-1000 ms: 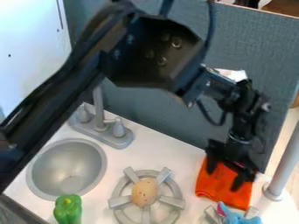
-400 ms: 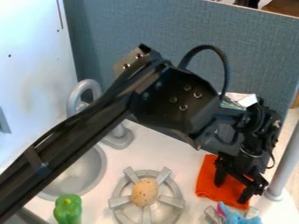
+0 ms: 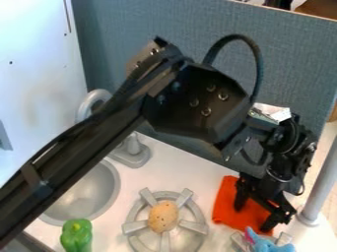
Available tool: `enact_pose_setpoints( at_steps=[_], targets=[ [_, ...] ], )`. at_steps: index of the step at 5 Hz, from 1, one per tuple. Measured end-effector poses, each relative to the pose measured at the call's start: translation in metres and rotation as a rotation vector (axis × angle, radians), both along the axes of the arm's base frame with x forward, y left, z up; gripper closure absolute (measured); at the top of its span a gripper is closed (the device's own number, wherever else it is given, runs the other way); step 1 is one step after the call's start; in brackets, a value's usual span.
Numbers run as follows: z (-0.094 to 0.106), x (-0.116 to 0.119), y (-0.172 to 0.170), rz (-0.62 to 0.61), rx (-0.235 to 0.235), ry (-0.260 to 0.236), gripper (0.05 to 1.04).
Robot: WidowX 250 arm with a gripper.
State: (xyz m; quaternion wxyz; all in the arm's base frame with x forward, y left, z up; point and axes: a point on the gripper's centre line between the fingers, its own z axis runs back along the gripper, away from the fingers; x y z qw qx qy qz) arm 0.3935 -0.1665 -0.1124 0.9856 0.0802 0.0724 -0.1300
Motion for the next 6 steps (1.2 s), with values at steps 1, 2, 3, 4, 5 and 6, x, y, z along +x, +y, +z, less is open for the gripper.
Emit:
enact_pose_setpoints(
  at_steps=[1, 2, 3, 4, 5, 6],
  targets=[
    [0.002, -0.015, 0.023, -0.041, 0.088, 0.036, 0.083],
    [0.006, -0.006, 0.040, -0.123, 0.140, 0.078, 0.083],
    [0.004, 0.009, 0.061, -0.129, 0.148, 0.110, 0.083],
    [0.003, 0.014, 0.069, -0.154, 0.142, 0.130, 0.083],
    [0.002, 0.013, 0.084, -0.127, 0.142, 0.149, 0.083],
    [0.002, 0.002, 0.103, -0.087, 0.143, 0.174, 0.083]
  ],
)
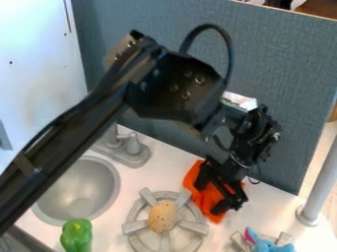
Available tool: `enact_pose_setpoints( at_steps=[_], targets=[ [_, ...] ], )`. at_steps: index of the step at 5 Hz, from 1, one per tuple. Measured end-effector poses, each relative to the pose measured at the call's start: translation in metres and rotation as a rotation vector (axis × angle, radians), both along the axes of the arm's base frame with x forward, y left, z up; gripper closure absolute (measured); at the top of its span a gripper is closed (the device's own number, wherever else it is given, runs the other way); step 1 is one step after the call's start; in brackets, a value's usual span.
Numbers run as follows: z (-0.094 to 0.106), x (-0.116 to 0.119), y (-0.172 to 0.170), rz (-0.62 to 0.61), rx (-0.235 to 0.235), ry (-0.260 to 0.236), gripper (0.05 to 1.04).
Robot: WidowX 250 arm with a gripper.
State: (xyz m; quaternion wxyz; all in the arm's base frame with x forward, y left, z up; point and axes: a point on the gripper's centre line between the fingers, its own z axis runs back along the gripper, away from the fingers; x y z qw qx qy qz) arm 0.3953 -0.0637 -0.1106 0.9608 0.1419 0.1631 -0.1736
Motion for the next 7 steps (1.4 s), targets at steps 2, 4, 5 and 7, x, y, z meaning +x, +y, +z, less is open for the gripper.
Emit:
enact_pose_setpoints(
  at_steps=[2, 4, 5, 7],
  targets=[
    [0.025, 0.003, 0.012, 0.017, -0.043, -0.094, 0.083],
    [0.057, -0.018, 0.017, 0.034, -0.102, -0.145, 0.083],
    [0.063, -0.042, 0.016, 0.034, -0.128, -0.134, 0.083],
    [0.076, -0.069, 0.001, -0.037, -0.196, -0.150, 0.083]
  ],
)
